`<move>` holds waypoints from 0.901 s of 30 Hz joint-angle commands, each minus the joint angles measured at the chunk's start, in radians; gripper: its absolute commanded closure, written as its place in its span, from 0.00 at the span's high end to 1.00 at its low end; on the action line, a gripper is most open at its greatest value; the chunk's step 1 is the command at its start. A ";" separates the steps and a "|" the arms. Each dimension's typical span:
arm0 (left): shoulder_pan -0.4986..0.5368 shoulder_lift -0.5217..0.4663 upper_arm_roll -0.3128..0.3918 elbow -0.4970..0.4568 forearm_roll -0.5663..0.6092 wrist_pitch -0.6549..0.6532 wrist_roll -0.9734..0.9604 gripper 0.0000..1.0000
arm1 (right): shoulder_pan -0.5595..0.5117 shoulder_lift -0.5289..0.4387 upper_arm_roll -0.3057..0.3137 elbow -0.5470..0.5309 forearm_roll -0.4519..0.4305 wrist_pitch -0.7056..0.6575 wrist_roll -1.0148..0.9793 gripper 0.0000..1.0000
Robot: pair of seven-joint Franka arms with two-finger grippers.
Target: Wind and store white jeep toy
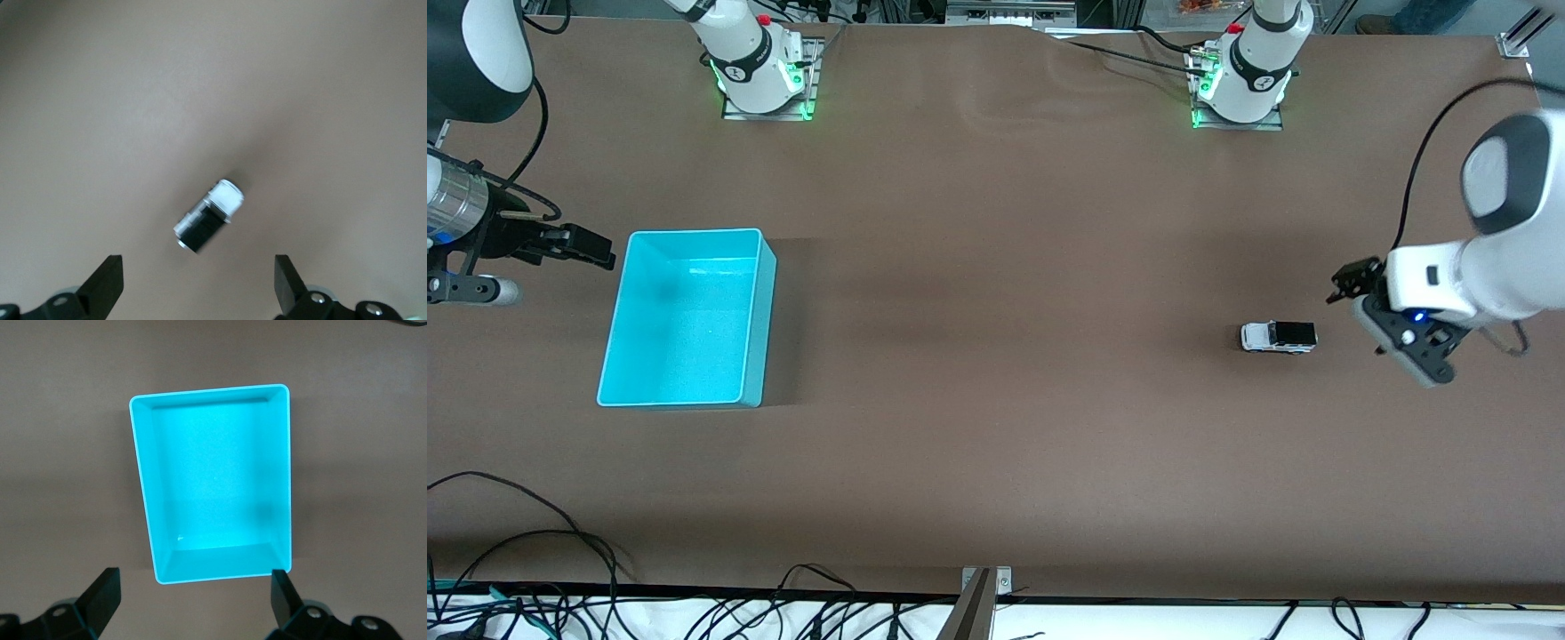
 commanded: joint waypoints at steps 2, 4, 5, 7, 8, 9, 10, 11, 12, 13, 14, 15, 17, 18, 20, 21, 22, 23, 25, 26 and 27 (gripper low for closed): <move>-0.006 0.060 -0.002 -0.006 0.069 0.080 0.249 1.00 | -0.003 -0.014 0.000 -0.004 0.010 -0.005 -0.010 1.00; -0.009 0.066 -0.002 -0.021 0.071 0.082 0.309 1.00 | -0.003 -0.014 0.000 -0.004 0.010 -0.005 -0.009 1.00; -0.007 0.067 -0.002 -0.032 0.071 0.085 0.336 1.00 | -0.003 -0.014 0.000 -0.004 0.010 -0.004 -0.009 1.00; -0.007 0.070 -0.002 -0.066 0.076 0.100 0.390 1.00 | -0.003 -0.014 0.000 -0.004 0.010 -0.004 -0.007 1.00; -0.007 0.070 -0.002 -0.084 0.082 0.116 0.416 1.00 | -0.003 -0.014 0.000 -0.004 0.010 -0.004 -0.007 1.00; -0.006 0.069 -0.002 -0.103 0.086 0.139 0.438 1.00 | -0.001 -0.014 0.000 -0.004 0.010 -0.004 -0.006 1.00; -0.006 0.069 -0.002 -0.122 0.088 0.168 0.461 1.00 | -0.001 -0.014 0.000 -0.004 0.010 -0.004 -0.004 1.00; -0.004 0.069 -0.002 -0.142 0.088 0.192 0.481 1.00 | -0.001 -0.014 0.000 -0.004 0.010 -0.004 -0.004 1.00; -0.001 0.069 -0.002 -0.162 0.088 0.217 0.504 1.00 | -0.003 -0.014 0.001 -0.002 0.010 -0.002 -0.004 1.00; 0.002 0.067 -0.002 -0.182 0.088 0.241 0.528 1.00 | -0.001 -0.014 0.001 -0.003 0.010 -0.002 -0.004 1.00; 0.003 0.066 -0.002 -0.201 0.088 0.258 0.551 1.00 | -0.001 -0.014 0.001 -0.004 0.010 -0.002 -0.004 1.00; 0.003 0.066 -0.002 -0.219 0.088 0.271 0.576 1.00 | -0.001 -0.014 0.001 -0.004 0.010 -0.002 -0.003 1.00; 0.005 0.064 -0.002 -0.253 0.088 0.294 0.616 1.00 | -0.001 -0.014 0.003 -0.004 0.010 -0.002 -0.003 1.00; 0.005 0.063 -0.002 -0.270 0.088 0.306 0.625 1.00 | -0.001 -0.014 0.003 -0.004 0.010 -0.002 -0.003 1.00; 0.005 0.061 -0.002 -0.305 0.088 0.341 0.631 1.00 | -0.001 -0.014 0.003 -0.002 0.010 -0.002 -0.003 1.00; 0.006 0.060 -0.002 -0.320 0.088 0.361 0.633 1.00 | -0.001 -0.014 0.003 -0.003 0.010 -0.002 -0.003 1.00; 0.006 0.060 -0.002 -0.337 0.088 0.381 0.633 1.00 | -0.001 -0.014 0.003 -0.004 0.010 -0.002 -0.003 1.00; 0.006 0.060 -0.002 -0.354 0.089 0.401 0.634 1.00 | -0.001 -0.014 0.003 -0.004 0.010 -0.002 -0.003 1.00; 0.008 0.058 -0.002 -0.386 0.089 0.439 0.636 1.00 | -0.001 -0.014 0.003 -0.003 0.010 -0.002 -0.003 1.00; 0.008 0.058 -0.002 -0.402 0.089 0.456 0.642 1.00 | -0.001 -0.014 0.003 -0.004 0.010 -0.001 -0.003 1.00; 0.008 0.058 -0.002 -0.414 0.089 0.474 0.656 1.00 | -0.001 -0.014 0.003 -0.004 0.010 -0.001 -0.003 1.00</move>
